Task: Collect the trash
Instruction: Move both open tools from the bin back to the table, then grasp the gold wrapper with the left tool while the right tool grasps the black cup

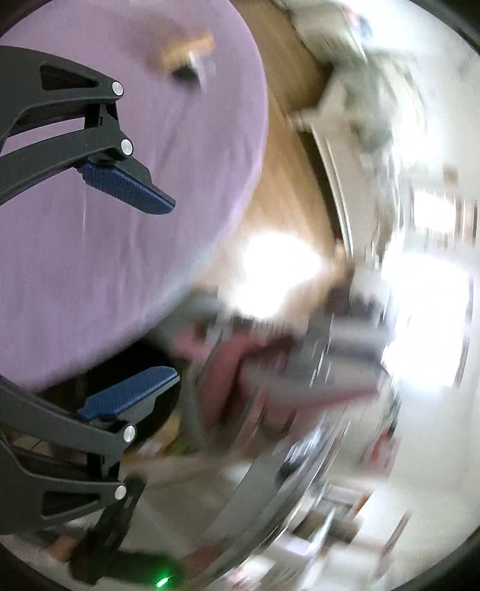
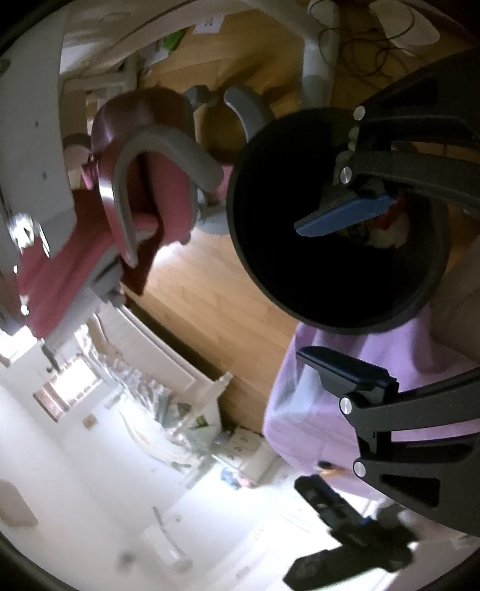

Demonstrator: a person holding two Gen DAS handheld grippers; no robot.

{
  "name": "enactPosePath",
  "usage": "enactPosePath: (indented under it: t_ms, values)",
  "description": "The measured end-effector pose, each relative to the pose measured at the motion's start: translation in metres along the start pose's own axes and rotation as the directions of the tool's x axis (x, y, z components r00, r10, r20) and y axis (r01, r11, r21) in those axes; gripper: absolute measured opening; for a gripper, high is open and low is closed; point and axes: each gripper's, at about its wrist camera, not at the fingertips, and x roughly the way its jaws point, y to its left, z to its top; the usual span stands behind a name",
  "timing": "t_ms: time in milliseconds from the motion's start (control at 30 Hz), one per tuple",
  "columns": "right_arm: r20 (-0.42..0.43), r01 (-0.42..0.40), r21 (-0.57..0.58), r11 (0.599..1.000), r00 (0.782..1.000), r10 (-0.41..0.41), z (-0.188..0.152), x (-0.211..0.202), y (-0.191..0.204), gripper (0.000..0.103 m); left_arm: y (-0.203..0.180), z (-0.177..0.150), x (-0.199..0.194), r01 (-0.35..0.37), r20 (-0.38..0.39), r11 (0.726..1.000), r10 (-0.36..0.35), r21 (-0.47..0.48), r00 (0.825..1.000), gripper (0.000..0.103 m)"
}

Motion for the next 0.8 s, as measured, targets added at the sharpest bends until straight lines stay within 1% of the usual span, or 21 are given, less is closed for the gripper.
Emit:
enactPosePath:
  t_ms: [33,100,167,233,300,367,400,467,500,600,667,700,767,800]
  values:
    - [-0.008,-0.004,-0.012,1.0,1.0,0.004,-0.001,0.003,0.007,0.062,0.028,0.002,-0.002,-0.055,0.003,0.997,0.055,-0.048,0.998,0.084]
    - [-0.022,-0.01,-0.035,0.999,1.0,0.01,-0.003,0.009,0.019,0.062,0.074,0.005,-0.007,-0.128,0.002,0.983,0.13,-0.128,0.992,0.084]
    - [-0.036,-0.017,-0.055,0.998,0.999,0.015,-0.005,0.015,0.029,0.062,0.111,0.006,-0.007,-0.199,-0.027,0.964,0.197,-0.174,0.98,0.083]
    - [-0.05,-0.027,-0.078,0.997,0.998,0.023,-0.006,0.021,0.044,0.062,0.139,0.006,-0.004,-0.237,-0.058,0.949,0.23,-0.205,0.971,0.082]
    - [-0.063,-0.037,-0.101,0.994,0.998,0.031,-0.007,0.028,0.059,0.062,0.155,0.005,-0.001,-0.255,-0.077,0.943,0.245,-0.212,0.967,0.082]
    - [-0.076,-0.052,-0.129,0.99,0.996,0.042,-0.009,0.033,0.076,0.062,0.166,0.007,0.006,-0.263,-0.105,0.945,0.246,-0.193,0.964,0.073]
    - [-0.083,-0.06,-0.145,0.988,0.995,0.048,-0.01,0.036,0.086,0.062,0.168,0.006,0.008,-0.264,-0.115,0.947,0.246,-0.182,0.962,0.07]
    - [-0.096,-0.074,-0.175,0.982,0.994,0.058,-0.012,0.04,0.104,0.062,0.172,0.007,0.015,-0.268,-0.139,0.952,0.248,-0.15,0.959,0.06]
    - [-0.104,-0.083,-0.19,0.978,0.993,0.064,-0.014,0.043,0.113,0.062,0.174,0.007,0.018,-0.273,-0.154,0.952,0.251,-0.139,0.956,0.058]
    - [-0.13,-0.116,-0.242,0.963,0.988,0.086,-0.018,0.052,0.144,0.062,0.179,0.004,0.017,-0.27,-0.155,0.957,0.252,-0.11,0.955,0.05]
    - [-0.145,-0.138,-0.278,0.951,0.984,0.1,-0.02,0.06,0.166,0.062,0.182,0.003,0.017,-0.279,-0.165,0.958,0.264,-0.07,0.95,0.038]
    - [-0.153,-0.152,-0.3,0.942,0.982,0.109,-0.02,0.065,0.18,0.062,0.184,0.002,0.016,-0.277,-0.166,0.959,0.265,-0.059,0.95,0.035]
    - [-0.166,-0.177,-0.333,0.926,0.978,0.128,-0.021,0.075,0.207,0.062,0.193,0.001,0.012,-0.259,-0.168,0.964,0.246,-0.056,0.955,0.02]
    - [-0.176,-0.193,-0.355,0.915,0.975,0.137,-0.022,0.083,0.223,0.062,0.2,0.0,0.008,-0.243,-0.168,0.968,0.23,-0.064,0.959,0.018]
